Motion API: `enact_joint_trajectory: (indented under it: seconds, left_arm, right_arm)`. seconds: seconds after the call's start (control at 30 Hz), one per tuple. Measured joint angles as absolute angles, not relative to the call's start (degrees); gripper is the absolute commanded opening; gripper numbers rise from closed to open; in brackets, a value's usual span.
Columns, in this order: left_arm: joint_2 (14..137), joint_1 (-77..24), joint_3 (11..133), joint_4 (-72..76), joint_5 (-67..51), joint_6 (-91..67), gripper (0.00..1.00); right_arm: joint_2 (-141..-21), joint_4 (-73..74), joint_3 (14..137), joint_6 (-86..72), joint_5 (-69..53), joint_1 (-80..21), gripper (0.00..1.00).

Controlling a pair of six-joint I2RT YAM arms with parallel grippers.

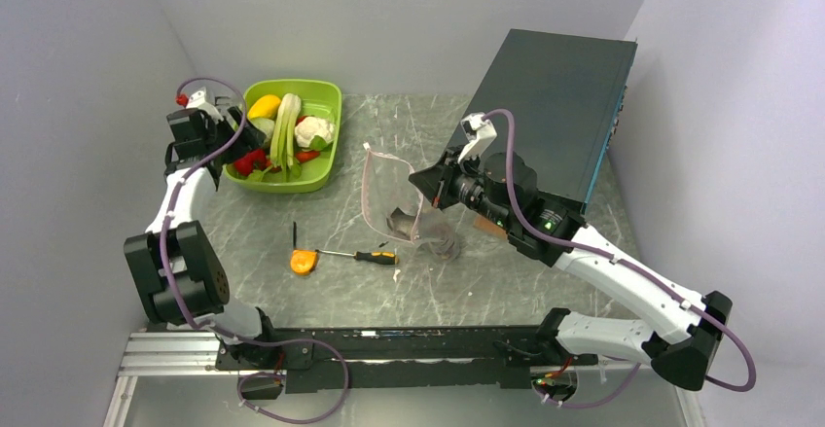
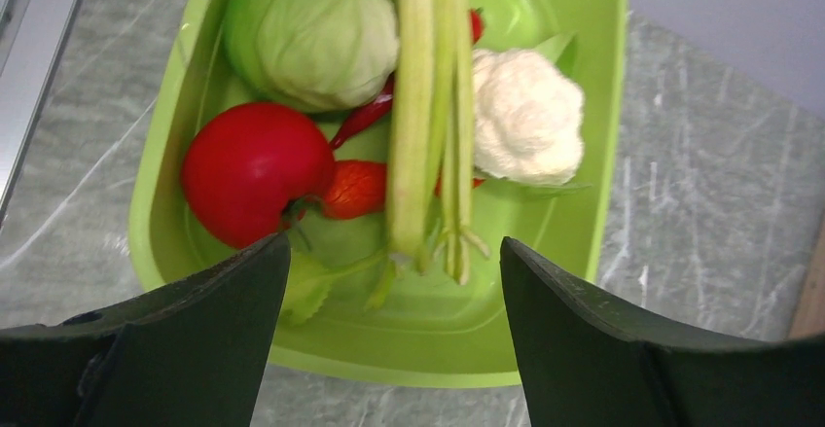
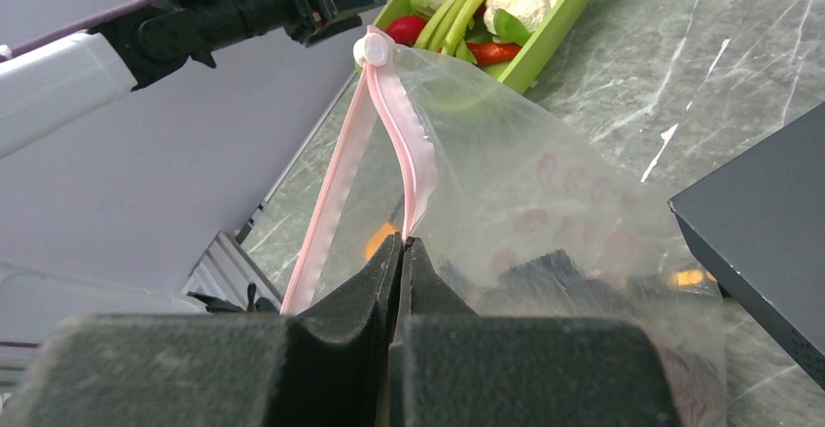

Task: Place the food in the zip-top bag and seal the zipper
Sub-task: Pick up the fake vegetable from the bin.

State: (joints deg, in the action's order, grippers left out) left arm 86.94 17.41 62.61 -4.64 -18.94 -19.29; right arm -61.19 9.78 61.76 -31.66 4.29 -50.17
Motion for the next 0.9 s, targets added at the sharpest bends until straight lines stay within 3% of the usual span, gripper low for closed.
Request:
enact_joint_trajectory:
  seconds: [0.9]
  left_arm:
    - [101.08,16.75,69.28,-8.36,-5.37,-13.74,0.88]
  right_arm:
    - [-59.42,10.04,61.56,-32.12,3.88,-50.17,0.00]
